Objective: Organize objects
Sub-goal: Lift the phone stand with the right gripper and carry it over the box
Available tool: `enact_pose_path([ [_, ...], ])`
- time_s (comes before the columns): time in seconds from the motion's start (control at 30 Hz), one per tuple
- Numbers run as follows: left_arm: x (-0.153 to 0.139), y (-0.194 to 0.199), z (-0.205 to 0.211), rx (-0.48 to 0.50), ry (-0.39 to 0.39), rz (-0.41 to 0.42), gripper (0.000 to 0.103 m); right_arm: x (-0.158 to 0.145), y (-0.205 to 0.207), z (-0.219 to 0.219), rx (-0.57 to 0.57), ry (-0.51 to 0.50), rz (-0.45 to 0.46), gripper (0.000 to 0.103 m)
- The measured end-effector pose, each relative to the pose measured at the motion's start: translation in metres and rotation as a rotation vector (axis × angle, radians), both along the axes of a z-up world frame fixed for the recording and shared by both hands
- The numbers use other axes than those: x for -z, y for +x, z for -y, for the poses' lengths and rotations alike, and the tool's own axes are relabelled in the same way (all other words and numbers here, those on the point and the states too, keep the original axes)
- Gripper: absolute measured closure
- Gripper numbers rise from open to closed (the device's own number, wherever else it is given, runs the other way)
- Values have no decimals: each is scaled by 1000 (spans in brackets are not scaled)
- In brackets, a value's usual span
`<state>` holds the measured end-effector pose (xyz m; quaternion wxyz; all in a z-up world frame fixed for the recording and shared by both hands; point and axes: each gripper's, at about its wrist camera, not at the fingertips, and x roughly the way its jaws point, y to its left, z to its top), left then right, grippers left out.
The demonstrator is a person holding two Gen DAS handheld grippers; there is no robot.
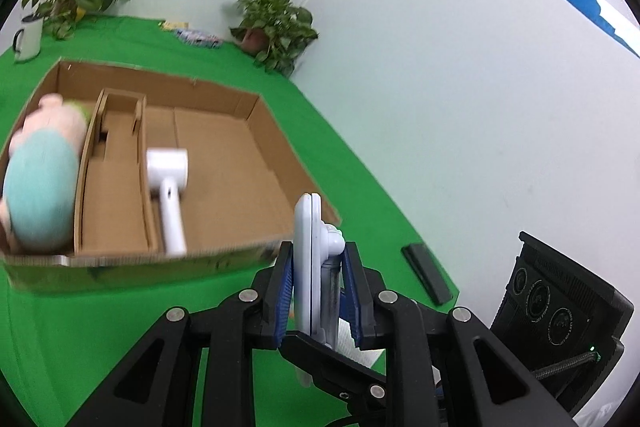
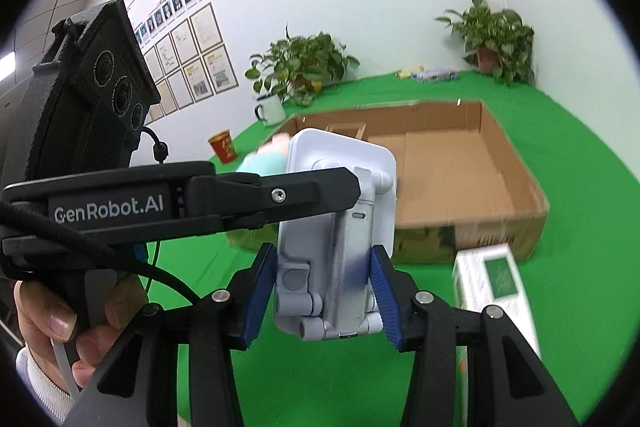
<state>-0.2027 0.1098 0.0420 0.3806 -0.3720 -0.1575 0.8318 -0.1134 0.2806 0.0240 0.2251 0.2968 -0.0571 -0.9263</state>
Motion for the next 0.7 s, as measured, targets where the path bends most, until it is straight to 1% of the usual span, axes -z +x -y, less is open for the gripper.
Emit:
enact_pose_path([
  [0.2,-26,-36,-9,3,2,-3,83,-19,-31,-3,9,-3,-14,57],
  [0.37,-33,-66,-14,1,-10,11,83,-27,-61,-5,2,-5,-5,57],
  [0.5,-28,-94,-21,-4,-20,52,83,-25,-86,-8,-6,-4,25,57],
  [0.57,-21,-107,-26,-9,-39,75,83,-21,-99,-11,-8,-7,46,57],
  [0.7,4,-134,-35,-23,-64,147,83,-4,-119,-15,-23,-18,100,57],
])
